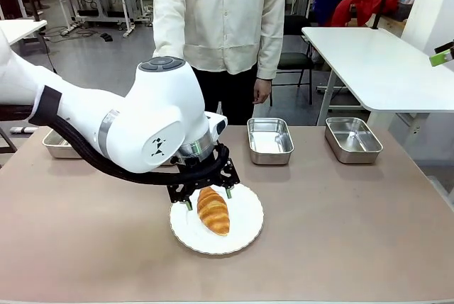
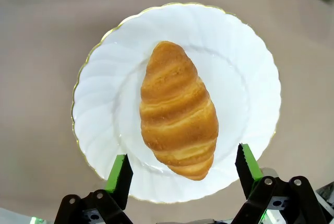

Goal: Place the bread in the container.
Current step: Place the Butter Roll into the Airtight Container indicated by the human.

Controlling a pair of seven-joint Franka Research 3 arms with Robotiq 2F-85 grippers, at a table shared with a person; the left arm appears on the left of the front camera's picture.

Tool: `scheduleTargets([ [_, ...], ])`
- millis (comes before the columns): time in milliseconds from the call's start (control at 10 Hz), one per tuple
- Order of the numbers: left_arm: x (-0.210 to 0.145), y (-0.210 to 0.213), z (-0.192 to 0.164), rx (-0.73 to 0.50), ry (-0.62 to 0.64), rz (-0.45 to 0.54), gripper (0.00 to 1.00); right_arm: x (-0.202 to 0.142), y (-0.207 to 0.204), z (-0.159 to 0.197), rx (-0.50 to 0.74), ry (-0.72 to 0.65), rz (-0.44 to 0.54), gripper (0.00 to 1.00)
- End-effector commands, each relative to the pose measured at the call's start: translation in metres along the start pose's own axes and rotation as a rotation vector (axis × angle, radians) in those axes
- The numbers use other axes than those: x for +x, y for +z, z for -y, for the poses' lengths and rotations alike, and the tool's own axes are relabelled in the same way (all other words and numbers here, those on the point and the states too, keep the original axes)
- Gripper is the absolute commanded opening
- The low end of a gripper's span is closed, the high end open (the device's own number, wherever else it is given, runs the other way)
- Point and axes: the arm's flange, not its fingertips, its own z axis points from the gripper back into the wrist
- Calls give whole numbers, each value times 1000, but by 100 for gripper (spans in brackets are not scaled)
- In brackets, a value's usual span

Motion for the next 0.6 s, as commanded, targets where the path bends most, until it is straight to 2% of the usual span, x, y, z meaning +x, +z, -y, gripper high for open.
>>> scheduleTargets([
  [0,0,8,-4,-18,21,12,100,1,1,-1,3,3,7,100],
  [200,2,-9,2,3,-14,-28,100,1,1,-1,3,3,7,100],
  [500,4,-19,3,2,-8,-27,100,1,1,-1,3,3,7,100],
])
